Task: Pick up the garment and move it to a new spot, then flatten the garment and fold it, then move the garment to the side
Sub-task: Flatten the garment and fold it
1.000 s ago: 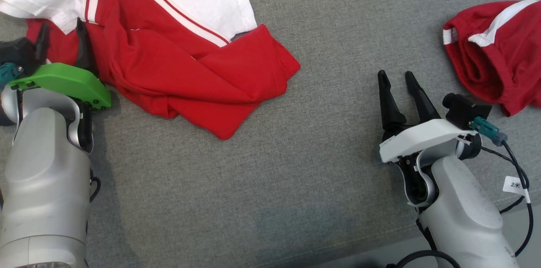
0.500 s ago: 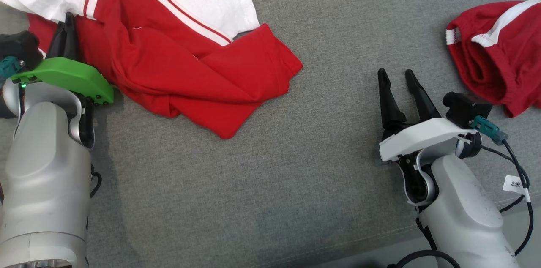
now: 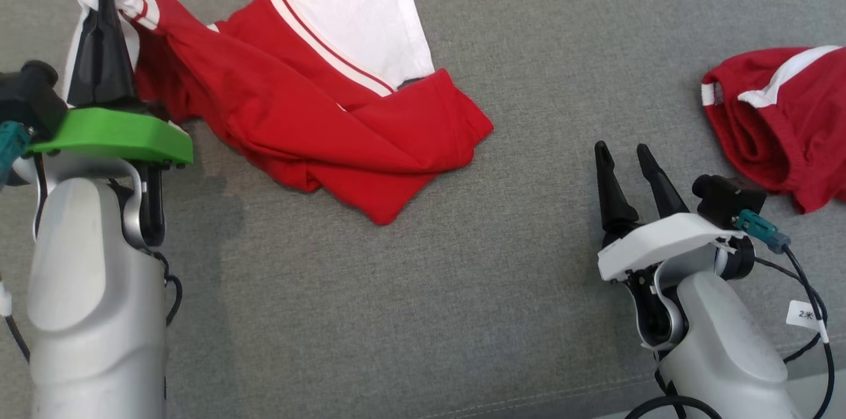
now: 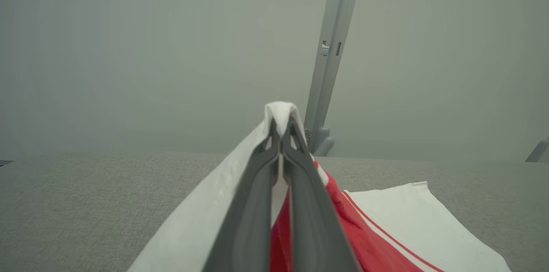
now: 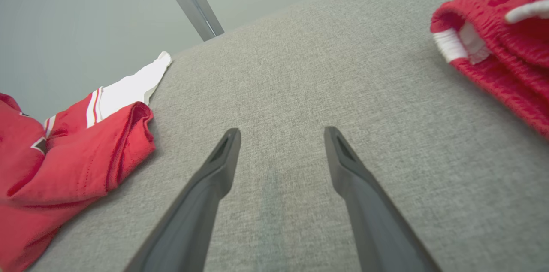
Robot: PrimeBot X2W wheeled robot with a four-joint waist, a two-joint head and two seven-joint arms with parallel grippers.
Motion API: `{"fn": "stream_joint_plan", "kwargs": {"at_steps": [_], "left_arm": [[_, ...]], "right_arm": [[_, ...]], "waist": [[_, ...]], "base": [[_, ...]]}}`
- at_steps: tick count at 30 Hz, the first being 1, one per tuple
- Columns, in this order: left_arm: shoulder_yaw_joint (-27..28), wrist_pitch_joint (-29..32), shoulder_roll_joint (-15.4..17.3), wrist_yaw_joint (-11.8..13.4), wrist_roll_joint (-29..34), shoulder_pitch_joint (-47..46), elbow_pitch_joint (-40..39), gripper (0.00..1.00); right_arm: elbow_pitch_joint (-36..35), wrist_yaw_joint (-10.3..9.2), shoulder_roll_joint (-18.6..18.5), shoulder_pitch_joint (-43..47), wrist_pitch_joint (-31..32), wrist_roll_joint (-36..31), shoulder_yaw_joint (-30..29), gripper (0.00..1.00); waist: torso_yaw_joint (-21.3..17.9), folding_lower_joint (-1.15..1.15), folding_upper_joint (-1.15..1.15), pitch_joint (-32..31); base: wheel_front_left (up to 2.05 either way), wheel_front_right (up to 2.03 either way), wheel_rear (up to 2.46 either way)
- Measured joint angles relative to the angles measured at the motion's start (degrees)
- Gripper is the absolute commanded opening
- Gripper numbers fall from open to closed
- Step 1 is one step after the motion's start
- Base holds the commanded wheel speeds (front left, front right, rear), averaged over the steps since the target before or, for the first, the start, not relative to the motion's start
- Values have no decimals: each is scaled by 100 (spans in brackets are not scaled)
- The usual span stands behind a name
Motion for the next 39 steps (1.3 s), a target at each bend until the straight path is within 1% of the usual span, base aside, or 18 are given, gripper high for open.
{"fn": "stream_joint_plan", "kwargs": {"at_steps": [2,3,5,7,8,13,18,22,26,27,28,29,31,33,35,39], "left_arm": [[-7,-1,-94,-1,36,344,-465,0],[-7,-1,-94,-1,36,344,-465,0],[-5,-1,-174,-2,37,736,-832,0],[-7,0,-221,-2,34,1143,-1090,0],[23,-1,-254,-2,9,1543,-1317,0],[180,-1,-314,5,-83,2605,-1646,0],[266,0,-365,54,-121,3340,-1352,0],[324,0,-369,94,-82,3497,-865,0],[274,1,-376,79,-22,3556,-281,0],[278,0,-389,77,-46,3562,-187,9],[276,-1,-387,76,-66,3560,-91,40],[263,0,-386,75,-68,3559,34,100],[230,0,-396,78,-60,3559,225,100],[216,0,-396,137,-71,3560,343,100],[66,0,-392,212,-185,3558,355,100],[-245,0,-398,245,-275,3551,300,100]], "right_arm": [[21,0,0,114,0,2,-41,100],[21,0,0,114,0,2,-41,100],[53,0,-1,235,0,4,-87,100],[77,0,-2,325,0,3,-130,100],[92,0,-4,380,0,-2,-138,100],[135,0,0,414,0,-22,-121,100],[178,0,-3,517,0,-47,-116,100],[204,0,-12,533,0,-53,-76,100],[224,0,-10,534,0,-53,0,100],[226,0,-13,534,0,-53,11,100],[225,0,-13,534,0,-53,31,100],[226,0,-13,534,0,-49,59,100],[219,0,-13,536,0,-32,129,100],[192,0,-13,536,0,13,241,100],[160,0,-29,516,0,71,405,100],[180,0,-101,400,1,165,657,100]], "waist": [[89,0,0,-159],[89,0,0,-159],[208,0,0,-300],[361,0,0,-419],[526,0,0,-524],[879,0,0,-782],[1109,0,0,-1032],[1235,0,0,-1171],[1275,0,0,-1248],[1272,0,0,-1253],[1269,0,0,-1257],[1268,0,0,-1262],[1273,0,0,-1273],[1280,0,0,-1271],[1313,0,0,-1228],[1413,0,0,-1131]], "base": [[0,0,0],[0,0,0],[0,0,0],[0,0,0],[0,0,0],[0,0,0],[0,0,0],[0,0,0],[0,0,0],[0,0,0],[0,0,0],[0,0,0],[0,0,0],[0,0,0],[0,0,0],[0,0,0]]}}
